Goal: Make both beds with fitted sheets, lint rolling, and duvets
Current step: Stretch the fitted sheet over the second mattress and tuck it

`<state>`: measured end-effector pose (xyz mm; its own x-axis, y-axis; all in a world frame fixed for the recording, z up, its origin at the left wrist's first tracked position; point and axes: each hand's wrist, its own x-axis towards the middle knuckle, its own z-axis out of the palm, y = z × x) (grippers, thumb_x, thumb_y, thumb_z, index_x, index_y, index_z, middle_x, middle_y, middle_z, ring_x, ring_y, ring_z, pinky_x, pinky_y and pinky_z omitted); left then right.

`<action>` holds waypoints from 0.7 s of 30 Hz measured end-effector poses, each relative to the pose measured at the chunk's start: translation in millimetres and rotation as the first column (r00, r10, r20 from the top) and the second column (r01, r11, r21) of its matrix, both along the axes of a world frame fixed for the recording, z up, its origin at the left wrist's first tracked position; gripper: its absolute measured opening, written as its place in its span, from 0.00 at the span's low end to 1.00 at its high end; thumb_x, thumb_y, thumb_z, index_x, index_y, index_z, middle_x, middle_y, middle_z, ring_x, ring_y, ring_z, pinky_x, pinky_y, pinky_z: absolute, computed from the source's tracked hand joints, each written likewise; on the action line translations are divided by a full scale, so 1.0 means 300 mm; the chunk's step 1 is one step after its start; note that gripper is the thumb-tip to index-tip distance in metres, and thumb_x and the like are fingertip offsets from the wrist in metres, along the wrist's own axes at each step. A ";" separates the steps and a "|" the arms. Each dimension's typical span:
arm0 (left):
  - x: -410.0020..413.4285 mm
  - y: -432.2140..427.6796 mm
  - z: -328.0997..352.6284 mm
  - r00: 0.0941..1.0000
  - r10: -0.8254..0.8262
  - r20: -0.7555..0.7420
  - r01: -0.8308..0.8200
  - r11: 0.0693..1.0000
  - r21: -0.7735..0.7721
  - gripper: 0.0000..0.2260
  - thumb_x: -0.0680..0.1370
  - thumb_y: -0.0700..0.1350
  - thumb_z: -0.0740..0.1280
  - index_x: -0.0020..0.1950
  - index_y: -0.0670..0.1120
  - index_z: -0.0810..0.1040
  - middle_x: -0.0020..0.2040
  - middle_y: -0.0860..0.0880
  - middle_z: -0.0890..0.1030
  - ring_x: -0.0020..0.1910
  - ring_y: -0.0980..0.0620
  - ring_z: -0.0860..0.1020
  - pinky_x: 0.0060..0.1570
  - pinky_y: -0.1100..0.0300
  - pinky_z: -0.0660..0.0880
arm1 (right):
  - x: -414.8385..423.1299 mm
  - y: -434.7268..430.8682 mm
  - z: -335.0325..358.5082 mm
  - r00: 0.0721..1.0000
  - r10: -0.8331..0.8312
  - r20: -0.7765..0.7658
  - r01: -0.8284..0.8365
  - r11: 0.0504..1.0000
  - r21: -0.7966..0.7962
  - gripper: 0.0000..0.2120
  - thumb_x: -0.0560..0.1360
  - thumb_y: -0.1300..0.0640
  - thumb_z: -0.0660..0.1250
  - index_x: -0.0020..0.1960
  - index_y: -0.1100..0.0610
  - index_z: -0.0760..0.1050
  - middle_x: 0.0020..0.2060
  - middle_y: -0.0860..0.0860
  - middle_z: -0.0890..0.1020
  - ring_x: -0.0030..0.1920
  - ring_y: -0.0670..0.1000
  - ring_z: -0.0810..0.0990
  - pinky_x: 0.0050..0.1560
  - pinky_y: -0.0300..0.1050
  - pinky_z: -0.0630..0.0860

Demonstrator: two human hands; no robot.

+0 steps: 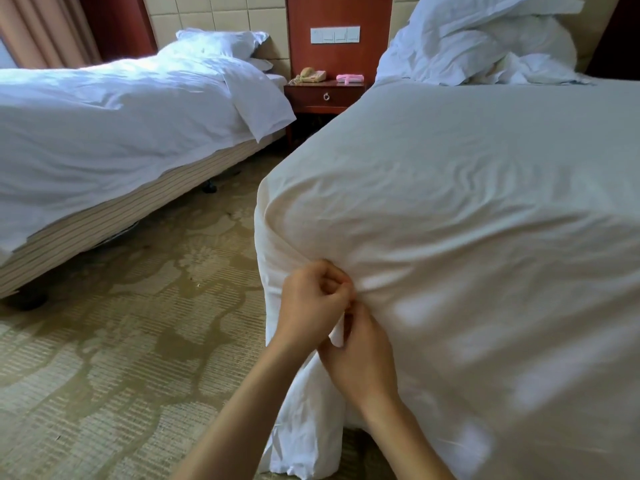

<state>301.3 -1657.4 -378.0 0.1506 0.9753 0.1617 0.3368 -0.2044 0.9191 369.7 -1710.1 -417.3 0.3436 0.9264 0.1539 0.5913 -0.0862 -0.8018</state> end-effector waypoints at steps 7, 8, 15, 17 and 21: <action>0.026 -0.018 0.019 0.964 -0.007 0.266 0.054 0.984 -0.169 0.04 0.75 0.35 0.66 0.41 0.41 0.78 0.37 0.43 0.84 0.37 0.48 0.82 0.43 0.55 0.79 | -0.002 0.042 -0.011 0.954 -0.150 0.259 0.174 0.982 -0.072 0.12 0.81 0.55 0.53 0.63 0.53 0.66 0.52 0.50 0.81 0.53 0.52 0.80 0.45 0.44 0.71; 0.018 -0.024 0.027 0.973 -0.009 0.232 0.036 0.993 -0.110 0.04 0.75 0.36 0.66 0.41 0.42 0.79 0.36 0.44 0.84 0.38 0.49 0.83 0.44 0.55 0.80 | 0.003 0.045 -0.016 0.949 -0.146 0.280 0.173 0.982 -0.074 0.11 0.81 0.56 0.52 0.62 0.52 0.66 0.51 0.50 0.82 0.52 0.52 0.80 0.45 0.44 0.71; -0.107 0.055 0.077 0.814 0.577 0.064 -0.532 0.698 0.479 0.12 0.75 0.45 0.69 0.55 0.42 0.73 0.49 0.48 0.71 0.46 0.48 0.73 0.46 0.54 0.72 | 0.042 0.024 -0.026 0.921 0.052 0.385 0.030 0.978 -0.205 0.08 0.79 0.56 0.56 0.55 0.52 0.72 0.52 0.51 0.81 0.55 0.54 0.79 0.50 0.44 0.73; -0.125 0.087 0.065 0.817 0.573 -0.068 -0.493 0.753 0.436 0.08 0.78 0.47 0.65 0.49 0.42 0.74 0.46 0.48 0.74 0.44 0.47 0.75 0.43 0.53 0.71 | 0.023 0.013 -0.026 0.900 0.164 0.403 -0.046 0.957 -0.286 0.10 0.79 0.54 0.57 0.55 0.53 0.74 0.55 0.51 0.81 0.57 0.55 0.78 0.51 0.44 0.73; -0.126 0.095 0.057 0.753 0.619 -0.221 -0.457 0.735 0.500 0.11 0.80 0.43 0.58 0.39 0.43 0.70 0.37 0.49 0.72 0.36 0.47 0.70 0.36 0.56 0.62 | -0.007 0.001 -0.034 0.872 0.279 0.402 -0.132 0.925 -0.355 0.10 0.80 0.54 0.56 0.55 0.53 0.75 0.57 0.52 0.79 0.59 0.55 0.77 0.54 0.43 0.72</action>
